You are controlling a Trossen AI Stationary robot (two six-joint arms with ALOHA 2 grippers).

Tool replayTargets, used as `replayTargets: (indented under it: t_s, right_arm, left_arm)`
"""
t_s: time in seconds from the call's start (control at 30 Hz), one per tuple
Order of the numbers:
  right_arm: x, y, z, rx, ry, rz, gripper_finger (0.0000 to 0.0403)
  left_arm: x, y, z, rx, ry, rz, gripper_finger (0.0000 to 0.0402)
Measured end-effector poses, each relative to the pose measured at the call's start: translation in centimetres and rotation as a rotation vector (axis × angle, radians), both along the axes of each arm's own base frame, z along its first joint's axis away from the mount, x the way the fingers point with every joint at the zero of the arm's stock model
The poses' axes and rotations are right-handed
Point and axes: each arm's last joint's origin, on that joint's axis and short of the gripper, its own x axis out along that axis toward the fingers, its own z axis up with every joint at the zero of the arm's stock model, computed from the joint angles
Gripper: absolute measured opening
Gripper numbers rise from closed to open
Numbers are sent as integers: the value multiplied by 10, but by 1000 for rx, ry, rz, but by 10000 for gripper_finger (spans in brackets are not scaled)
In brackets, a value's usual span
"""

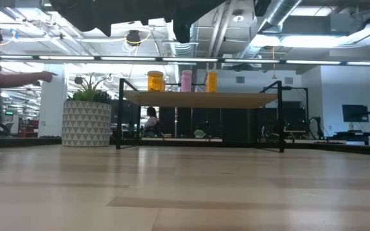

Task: Pick and place medicine bottles onto shelf by color
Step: Put the top left blue pill bottle on the shelf

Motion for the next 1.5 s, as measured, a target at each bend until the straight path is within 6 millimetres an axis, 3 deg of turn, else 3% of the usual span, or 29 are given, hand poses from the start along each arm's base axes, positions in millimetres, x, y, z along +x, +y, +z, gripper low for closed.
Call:
replayTargets:
  t_s: [0.17, 0.57, 1.27, 1.5]
  right_arm:
    - [0, 0, 0, 1, -3, 0, 137]
    - [2, -8, 1, 36, -13, 1, 224]
    - [2, -8, 1, 35, -11, 71, 227]
    - [19, -5, 3, 15, 37, 76, 227]
  left_arm:
    - [0, 0, 0, 0, 0, -1, 89]
    - [0, 0, 0, -1, 0, 0, 92]
    - [0, -1, 0, 0, 1, -28, 93]
    - [0, -1, 0, -1, 2, -20, 93]
